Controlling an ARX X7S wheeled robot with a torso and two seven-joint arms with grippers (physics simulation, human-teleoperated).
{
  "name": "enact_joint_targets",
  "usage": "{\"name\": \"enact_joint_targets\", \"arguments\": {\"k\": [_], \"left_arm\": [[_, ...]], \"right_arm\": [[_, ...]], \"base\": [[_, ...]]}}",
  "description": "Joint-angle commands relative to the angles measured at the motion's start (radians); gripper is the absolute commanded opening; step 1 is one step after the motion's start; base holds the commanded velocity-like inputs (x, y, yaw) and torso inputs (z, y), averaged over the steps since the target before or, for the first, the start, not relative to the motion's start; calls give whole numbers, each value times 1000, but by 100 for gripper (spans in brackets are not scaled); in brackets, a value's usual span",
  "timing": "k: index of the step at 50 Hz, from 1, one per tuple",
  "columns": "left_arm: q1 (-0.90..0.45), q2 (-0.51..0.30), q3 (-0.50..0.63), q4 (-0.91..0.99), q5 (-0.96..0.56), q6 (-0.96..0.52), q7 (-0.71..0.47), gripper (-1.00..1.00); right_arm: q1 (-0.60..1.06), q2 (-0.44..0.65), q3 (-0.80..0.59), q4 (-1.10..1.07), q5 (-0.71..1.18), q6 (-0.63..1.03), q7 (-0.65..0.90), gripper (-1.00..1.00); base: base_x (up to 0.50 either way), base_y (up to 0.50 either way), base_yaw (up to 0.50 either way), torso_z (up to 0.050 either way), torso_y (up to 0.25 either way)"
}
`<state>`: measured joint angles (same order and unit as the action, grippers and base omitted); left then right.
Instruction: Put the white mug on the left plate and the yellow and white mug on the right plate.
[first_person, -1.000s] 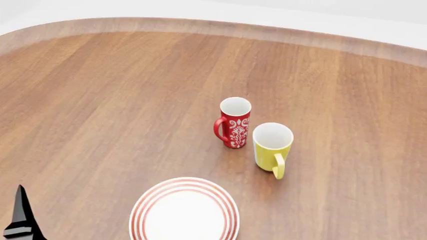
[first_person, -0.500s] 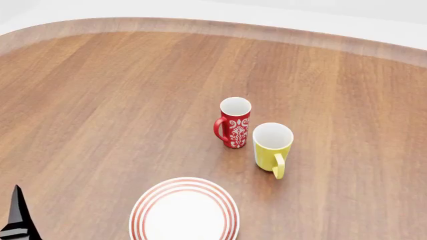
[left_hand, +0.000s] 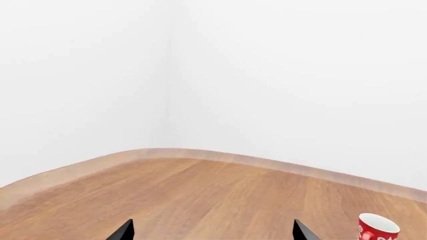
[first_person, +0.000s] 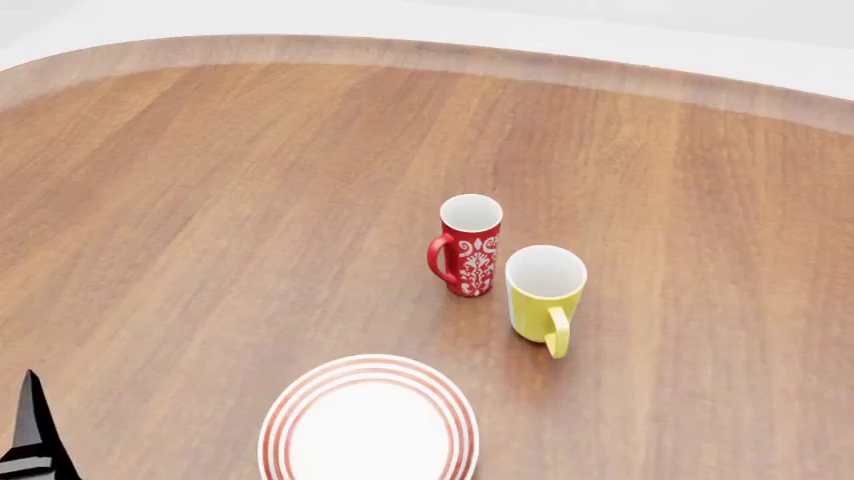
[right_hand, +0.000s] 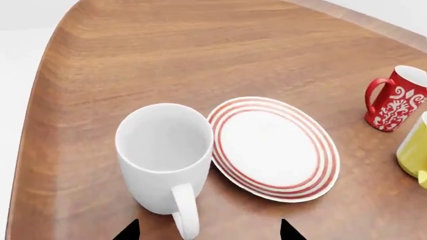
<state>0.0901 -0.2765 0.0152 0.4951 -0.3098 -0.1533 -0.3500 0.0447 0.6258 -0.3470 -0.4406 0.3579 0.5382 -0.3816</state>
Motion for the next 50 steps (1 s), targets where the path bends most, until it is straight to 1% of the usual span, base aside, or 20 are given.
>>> {"name": "enact_joint_targets", "arguments": {"k": [1,18,27,50], "left_arm": [[0,-4,2,1,-4,0,-5,100],[2,-11,0,6,-12,2,-13,100],[3,-15,1,8,-16,3,-16,100],[9,-26,-3,21,-30,1,-27,100]], "right_arm": [[67,-36,-65,96,-31,-2,-33,100],[127,-77,-152,180,-72,-16,-75,100],[141,-85,-169,204,-78,-17,-85,100],[211,-152,-191,433,-91,-95,-124,100]], "base": [[0,0,0,0,0],[0,0,0,0,0],[0,0,0,0,0],[0,0,0,0,0]]}}
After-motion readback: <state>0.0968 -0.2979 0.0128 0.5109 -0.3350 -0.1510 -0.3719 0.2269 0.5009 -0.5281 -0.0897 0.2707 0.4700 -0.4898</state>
